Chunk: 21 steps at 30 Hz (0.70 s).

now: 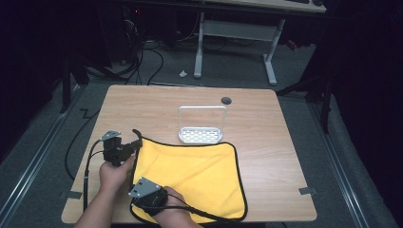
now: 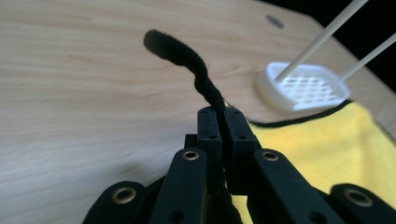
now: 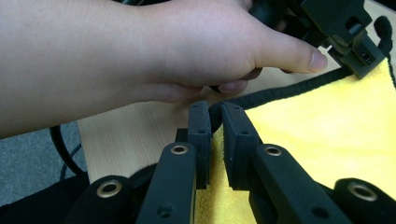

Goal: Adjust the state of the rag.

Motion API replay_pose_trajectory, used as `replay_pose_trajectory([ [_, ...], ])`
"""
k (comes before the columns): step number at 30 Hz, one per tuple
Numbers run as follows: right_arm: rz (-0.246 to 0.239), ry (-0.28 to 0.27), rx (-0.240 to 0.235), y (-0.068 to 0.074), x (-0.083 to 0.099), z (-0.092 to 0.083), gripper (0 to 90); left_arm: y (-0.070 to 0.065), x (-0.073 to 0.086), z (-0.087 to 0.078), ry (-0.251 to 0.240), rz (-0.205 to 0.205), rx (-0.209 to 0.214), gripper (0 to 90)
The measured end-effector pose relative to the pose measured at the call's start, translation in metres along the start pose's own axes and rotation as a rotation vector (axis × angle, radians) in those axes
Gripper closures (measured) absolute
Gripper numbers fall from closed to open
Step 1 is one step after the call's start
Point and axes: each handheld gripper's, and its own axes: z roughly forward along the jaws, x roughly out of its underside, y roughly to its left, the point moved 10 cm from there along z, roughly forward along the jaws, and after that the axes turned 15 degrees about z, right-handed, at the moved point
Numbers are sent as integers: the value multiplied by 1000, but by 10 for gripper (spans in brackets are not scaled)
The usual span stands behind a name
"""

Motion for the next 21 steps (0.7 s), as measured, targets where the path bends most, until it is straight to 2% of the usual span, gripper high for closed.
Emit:
replay_pose_trajectory([
  [2,-9,-19,29,-10,0,-18,831,-12,-7,6,-1,30,-6,866],
  [3,-9,-19,29,-10,0,-18,831,-18,-11,9,-12,30,-4,866],
  [5,-2,-28,42,-18,2,-31,831,-30,-19,15,-18,37,0,866],
  [7,11,-41,72,-33,5,-50,831,-42,-26,21,-25,58,-4,866],
  [8,11,-41,72,-33,5,-50,831,-46,-28,24,-25,63,-5,866],
  [11,27,-51,91,-47,8,-63,832,-51,-32,30,-24,60,-10,866],
  [13,39,-59,90,-52,8,-66,833,-48,-32,29,-13,61,-21,867],
  [16,35,-62,75,-47,4,-62,833,-35,-29,18,-6,60,-47,867],
  [18,20,-63,56,-37,-2,-54,833,-22,-27,6,-8,53,-69,867],
  [19,-4,-60,35,-23,-9,-43,833,-15,-25,-1,-8,48,-79,867],
  [20,-4,-60,35,-23,-9,-43,833,-8,-24,-7,-8,45,-88,867],
  [21,-13,-61,23,-15,-12,-37,833,-2,-22,-14,-6,44,-100,867],
])
